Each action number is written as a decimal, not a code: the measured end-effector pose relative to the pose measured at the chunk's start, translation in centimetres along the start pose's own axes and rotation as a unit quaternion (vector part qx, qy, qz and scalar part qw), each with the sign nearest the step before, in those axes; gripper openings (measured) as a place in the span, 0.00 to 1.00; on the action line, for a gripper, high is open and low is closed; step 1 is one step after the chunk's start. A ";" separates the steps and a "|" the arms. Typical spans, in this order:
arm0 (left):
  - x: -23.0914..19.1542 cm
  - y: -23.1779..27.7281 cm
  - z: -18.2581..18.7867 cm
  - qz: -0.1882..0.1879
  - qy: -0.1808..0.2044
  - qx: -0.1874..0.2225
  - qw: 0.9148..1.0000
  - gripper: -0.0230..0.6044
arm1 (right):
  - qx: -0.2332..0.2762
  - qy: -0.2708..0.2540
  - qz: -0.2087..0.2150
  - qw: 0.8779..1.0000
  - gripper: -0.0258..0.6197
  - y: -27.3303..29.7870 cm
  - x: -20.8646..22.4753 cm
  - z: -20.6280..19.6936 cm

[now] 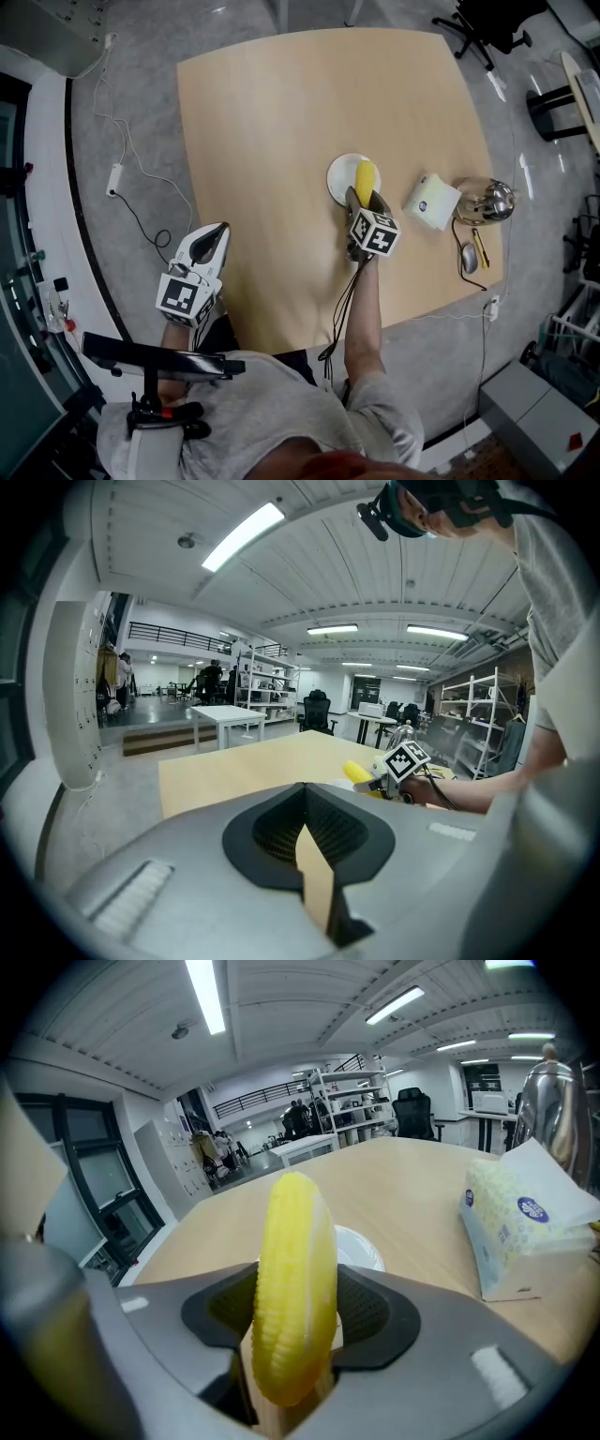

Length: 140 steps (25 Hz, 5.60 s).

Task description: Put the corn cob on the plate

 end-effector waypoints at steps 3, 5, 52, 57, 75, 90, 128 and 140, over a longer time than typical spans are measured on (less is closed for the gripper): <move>0.0 0.1 0.2 0.001 0.000 0.000 1.000 0.07 | -0.005 0.000 -0.006 1.000 0.42 0.2 0.4 0.2; -0.1 0.2 0.3 0.002 0.000 -0.001 1.000 0.07 | -0.009 0.000 -0.009 1.000 0.42 0.4 0.6 0.2; -0.2 0.5 0.6 0.007 -0.009 0.005 1.000 0.07 | -0.084 -0.020 -0.076 0.993 0.42 2.5 1.1 0.6; -0.2 0.4 0.5 0.008 -0.008 0.009 1.000 0.07 | -0.076 -0.022 -0.075 0.994 0.43 2.6 1.2 0.6; -0.4 -0.4 1.1 0.013 -0.001 0.032 0.999 0.07 | -0.043 -0.025 -0.074 0.996 0.45 1.2 0.6 1.9; 0.5 -2.9 3.0 0.008 0.007 0.064 0.998 0.07 | 0.013 -0.024 -0.060 0.998 0.44 -4.6 -1.1 3.4; 3.5 -7.0 6.2 -0.063 0.048 0.151 0.985 0.07 | 0.188 0.017 -0.051 0.981 0.41 -24.5 -5.8 0.4; 4.8 -10.0 6.7 -0.094 0.065 0.177 0.978 0.07 | 0.242 0.025 -0.066 0.968 0.37 -30.9 -8.1 -3.8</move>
Point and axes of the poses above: the fingertips, and each gripper's own axes: y forward along the fingers, x to its right, z out of its top, the point moved 8 cm from there along -y, backward along the fingers, and after that the axes turned 13 degrees about y, right-handed, at the moved point
